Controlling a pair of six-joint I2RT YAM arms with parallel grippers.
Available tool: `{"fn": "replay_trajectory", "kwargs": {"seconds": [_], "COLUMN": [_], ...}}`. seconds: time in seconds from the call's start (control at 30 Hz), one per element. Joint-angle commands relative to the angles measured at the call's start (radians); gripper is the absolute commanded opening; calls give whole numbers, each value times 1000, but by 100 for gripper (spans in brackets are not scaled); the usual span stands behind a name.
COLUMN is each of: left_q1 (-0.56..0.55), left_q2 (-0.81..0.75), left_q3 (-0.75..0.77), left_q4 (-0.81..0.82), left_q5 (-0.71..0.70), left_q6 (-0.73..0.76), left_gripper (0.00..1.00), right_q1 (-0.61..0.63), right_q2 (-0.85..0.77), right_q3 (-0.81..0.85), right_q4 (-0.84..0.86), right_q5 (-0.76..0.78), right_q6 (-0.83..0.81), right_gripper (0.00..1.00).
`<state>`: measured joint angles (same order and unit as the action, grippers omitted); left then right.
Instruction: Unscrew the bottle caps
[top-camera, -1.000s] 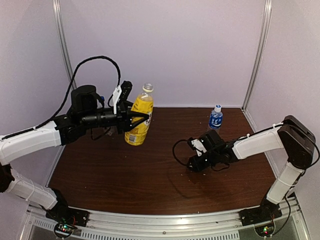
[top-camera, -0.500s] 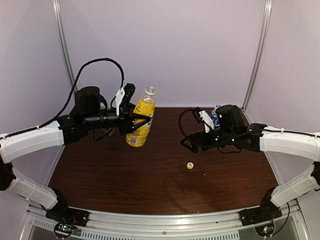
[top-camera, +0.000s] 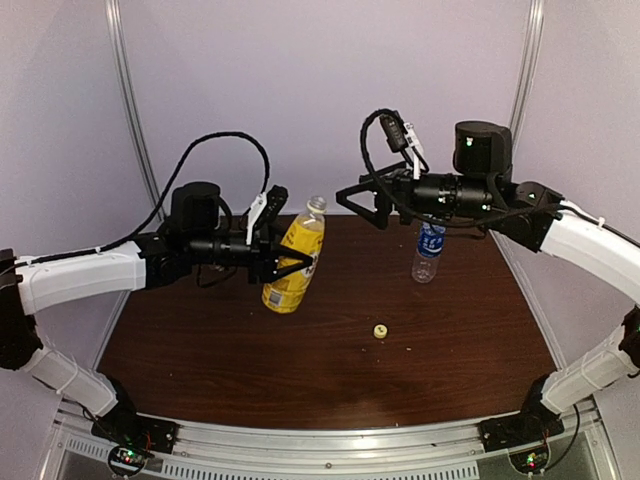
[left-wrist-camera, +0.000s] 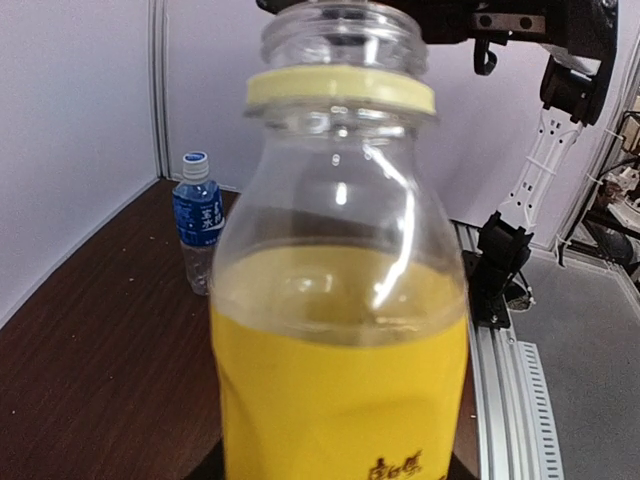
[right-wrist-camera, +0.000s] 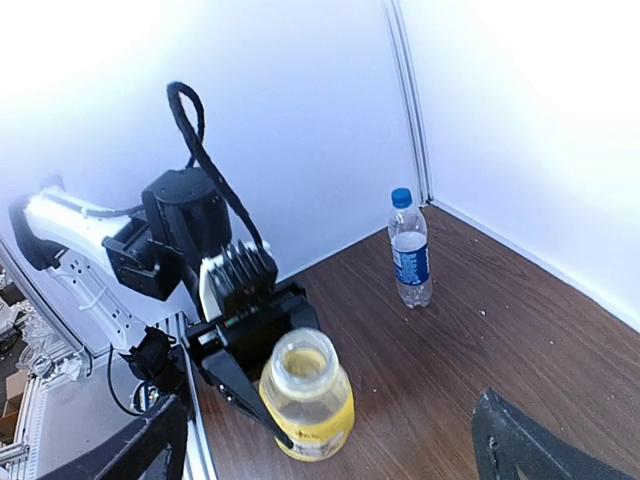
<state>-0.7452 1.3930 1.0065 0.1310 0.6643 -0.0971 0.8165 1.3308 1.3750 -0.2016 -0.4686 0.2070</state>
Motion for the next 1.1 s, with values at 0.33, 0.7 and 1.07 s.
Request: {"fn": "replay_trajectory", "kwargs": {"seconds": [0.33,0.7,1.07], "left_q1": [1,1,1], "left_q2": [5,-8,-1], "left_q3": [30,29,33], "left_q4": [54,49,18], "left_q5": [84,70,9], "left_q6": [-23,-15,-1], "left_gripper": [45,45,69], "right_q1": [82,83,81], "right_q2": [232,243,253], "right_q3": [277,276,281], "right_q4": [-212,-205,-205], "right_q5": [19,-5,25], "right_q6": [-86,-90,-90], "right_gripper": [79,39,0]}}
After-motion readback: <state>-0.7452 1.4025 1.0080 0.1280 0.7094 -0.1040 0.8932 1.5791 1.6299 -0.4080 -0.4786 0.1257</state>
